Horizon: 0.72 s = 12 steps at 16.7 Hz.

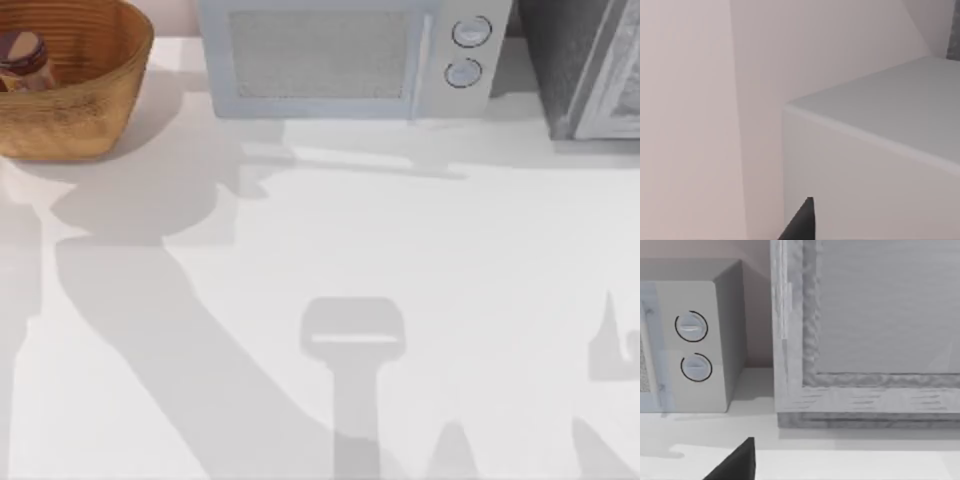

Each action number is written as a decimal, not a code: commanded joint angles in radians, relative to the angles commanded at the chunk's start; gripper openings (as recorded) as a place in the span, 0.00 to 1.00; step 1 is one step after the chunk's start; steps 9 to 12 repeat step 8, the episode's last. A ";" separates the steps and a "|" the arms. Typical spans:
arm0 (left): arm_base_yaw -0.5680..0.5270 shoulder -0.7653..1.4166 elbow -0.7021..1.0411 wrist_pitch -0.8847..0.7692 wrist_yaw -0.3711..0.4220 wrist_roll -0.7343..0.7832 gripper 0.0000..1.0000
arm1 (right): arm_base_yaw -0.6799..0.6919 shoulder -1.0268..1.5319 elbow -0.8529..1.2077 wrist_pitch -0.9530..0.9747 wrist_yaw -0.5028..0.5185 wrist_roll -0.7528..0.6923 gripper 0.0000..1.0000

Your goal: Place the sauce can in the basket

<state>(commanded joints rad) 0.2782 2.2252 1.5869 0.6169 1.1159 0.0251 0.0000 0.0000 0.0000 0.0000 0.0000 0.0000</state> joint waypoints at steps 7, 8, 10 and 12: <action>0.000 0.000 0.000 0.000 0.000 0.000 1.00 | 0.000 0.000 0.000 0.000 0.000 0.000 1.00; 0.000 0.000 0.000 0.000 0.000 0.000 1.00 | 0.000 0.000 0.000 0.000 0.000 0.000 1.00; 0.000 0.000 0.000 0.000 0.000 0.000 1.00 | 0.000 0.000 0.000 0.000 0.000 0.000 1.00; 0.000 0.000 0.000 0.000 0.000 0.000 1.00 | 0.000 0.000 0.000 0.000 0.000 0.000 1.00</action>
